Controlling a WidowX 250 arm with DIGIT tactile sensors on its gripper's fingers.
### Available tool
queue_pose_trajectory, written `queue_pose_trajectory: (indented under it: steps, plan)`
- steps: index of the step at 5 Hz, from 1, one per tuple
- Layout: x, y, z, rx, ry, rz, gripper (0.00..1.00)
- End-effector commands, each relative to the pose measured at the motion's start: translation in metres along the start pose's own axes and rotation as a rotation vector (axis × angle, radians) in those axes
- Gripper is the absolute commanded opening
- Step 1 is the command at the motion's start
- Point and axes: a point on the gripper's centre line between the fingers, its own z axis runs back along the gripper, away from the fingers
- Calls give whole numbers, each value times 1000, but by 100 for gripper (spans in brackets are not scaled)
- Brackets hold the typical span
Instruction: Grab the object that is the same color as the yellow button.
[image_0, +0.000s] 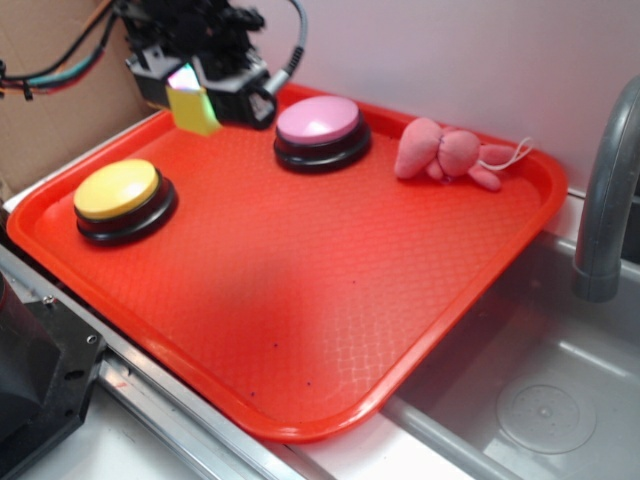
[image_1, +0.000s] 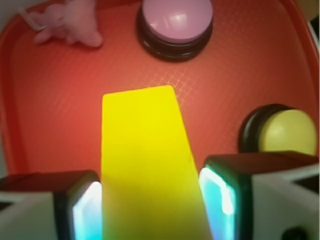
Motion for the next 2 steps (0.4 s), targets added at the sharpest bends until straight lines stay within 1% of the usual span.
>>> queue_pose_trajectory:
  steps: [1, 2]
  plan:
    - [-2, 16, 48, -115, -25, -142, 0]
    - [-2, 21, 45, -72, -10, -144, 0]
